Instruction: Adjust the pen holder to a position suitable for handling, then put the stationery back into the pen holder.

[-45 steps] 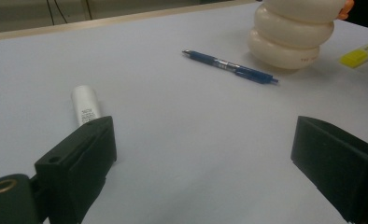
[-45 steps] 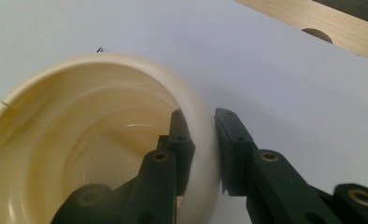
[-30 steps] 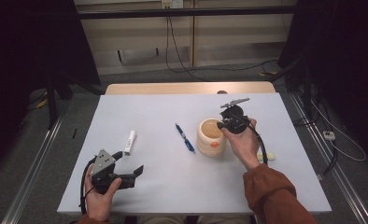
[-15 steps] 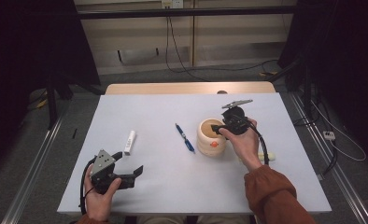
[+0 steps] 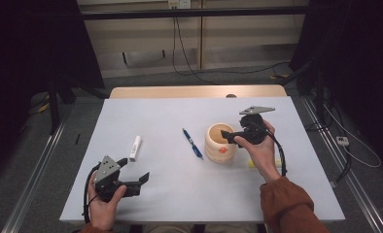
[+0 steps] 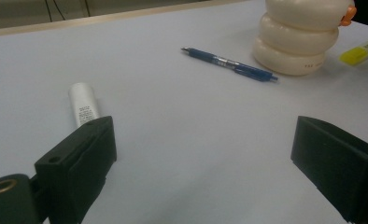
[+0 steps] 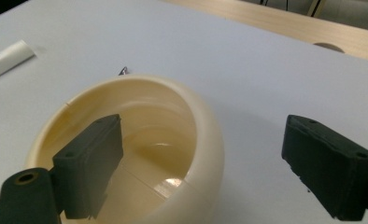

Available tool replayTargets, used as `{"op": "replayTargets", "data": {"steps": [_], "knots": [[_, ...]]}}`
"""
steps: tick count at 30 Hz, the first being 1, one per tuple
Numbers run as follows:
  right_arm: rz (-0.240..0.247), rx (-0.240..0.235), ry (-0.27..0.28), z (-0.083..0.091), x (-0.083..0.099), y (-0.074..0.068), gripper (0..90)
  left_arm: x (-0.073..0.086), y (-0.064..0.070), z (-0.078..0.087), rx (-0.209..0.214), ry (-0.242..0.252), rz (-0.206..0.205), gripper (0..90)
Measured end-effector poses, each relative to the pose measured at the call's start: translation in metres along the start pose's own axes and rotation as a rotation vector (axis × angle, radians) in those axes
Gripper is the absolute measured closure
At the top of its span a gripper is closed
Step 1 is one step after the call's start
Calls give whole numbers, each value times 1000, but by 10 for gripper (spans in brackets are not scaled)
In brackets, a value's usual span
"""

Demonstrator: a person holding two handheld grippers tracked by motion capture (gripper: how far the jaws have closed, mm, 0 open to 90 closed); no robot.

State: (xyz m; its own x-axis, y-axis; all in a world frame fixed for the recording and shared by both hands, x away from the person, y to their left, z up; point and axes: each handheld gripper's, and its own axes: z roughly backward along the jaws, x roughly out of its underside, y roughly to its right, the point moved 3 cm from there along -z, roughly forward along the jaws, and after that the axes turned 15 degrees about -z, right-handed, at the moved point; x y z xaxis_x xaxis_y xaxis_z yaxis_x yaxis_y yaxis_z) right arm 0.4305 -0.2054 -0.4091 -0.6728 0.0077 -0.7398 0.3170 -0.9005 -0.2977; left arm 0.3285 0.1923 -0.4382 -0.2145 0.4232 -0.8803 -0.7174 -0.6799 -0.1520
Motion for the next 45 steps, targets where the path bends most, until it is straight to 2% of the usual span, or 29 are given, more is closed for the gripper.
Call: {"op": "replayTargets", "data": {"steps": [4,5,9,18,23,24,27,29,32,45], "knots": [[11,5,28,9,2,1,111,0,-1,1,-1,-1,-1,66],[14,-6,49,16,5,3,111,0,-1,1,-2,0,-2,66],[8,-14,77,26,11,7,94,1,-1,0,-2,-3,-1,67],[19,-34,107,46,28,10,59,1,-4,2,-1,4,0,66],[3,-43,122,54,40,14,58,0,-5,3,-2,9,4,67],[6,-33,113,57,48,18,58,0,-5,3,-4,8,2,66],[1,-27,112,59,55,21,58,0,-4,3,-8,8,3,66],[8,-16,111,61,66,26,57,0,-4,3,-10,5,3,66],[8,5,116,64,71,29,57,0,-4,3,-12,2,4,66],[-2,18,172,75,87,36,55,3,-9,3,-21,-3,21,66]]}}
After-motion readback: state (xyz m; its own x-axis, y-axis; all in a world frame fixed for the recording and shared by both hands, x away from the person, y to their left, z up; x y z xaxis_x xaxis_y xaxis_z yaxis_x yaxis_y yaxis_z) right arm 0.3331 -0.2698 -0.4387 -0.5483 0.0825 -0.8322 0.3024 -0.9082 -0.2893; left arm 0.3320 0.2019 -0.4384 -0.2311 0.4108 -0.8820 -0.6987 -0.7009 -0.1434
